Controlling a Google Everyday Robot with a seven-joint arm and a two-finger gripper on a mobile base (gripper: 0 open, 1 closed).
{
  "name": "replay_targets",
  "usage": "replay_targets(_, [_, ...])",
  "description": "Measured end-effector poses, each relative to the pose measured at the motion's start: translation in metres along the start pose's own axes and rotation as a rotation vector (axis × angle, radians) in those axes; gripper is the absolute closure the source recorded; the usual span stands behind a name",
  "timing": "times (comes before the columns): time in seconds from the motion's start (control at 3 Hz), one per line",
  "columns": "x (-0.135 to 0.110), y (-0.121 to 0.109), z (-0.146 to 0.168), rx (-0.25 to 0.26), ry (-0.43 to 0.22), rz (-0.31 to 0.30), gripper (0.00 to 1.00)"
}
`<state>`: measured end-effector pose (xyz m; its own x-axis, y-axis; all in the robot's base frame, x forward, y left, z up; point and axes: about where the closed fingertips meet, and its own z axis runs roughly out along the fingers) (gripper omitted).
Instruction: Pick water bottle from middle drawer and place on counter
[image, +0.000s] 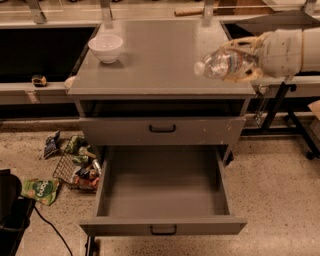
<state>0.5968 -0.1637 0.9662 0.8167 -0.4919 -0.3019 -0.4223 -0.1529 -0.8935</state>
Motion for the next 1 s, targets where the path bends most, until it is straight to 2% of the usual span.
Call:
replay_targets(0.33, [0.017, -0.059, 0.02, 0.083, -0.011, -0.062, 1.0])
replay_targets(0.67, [0.017, -0.058, 0.021, 0.082, -0.011, -0.062, 1.0])
replay_targets(1.0, [0.035, -0.05, 0.047, 0.047, 0.01, 0.021, 1.0])
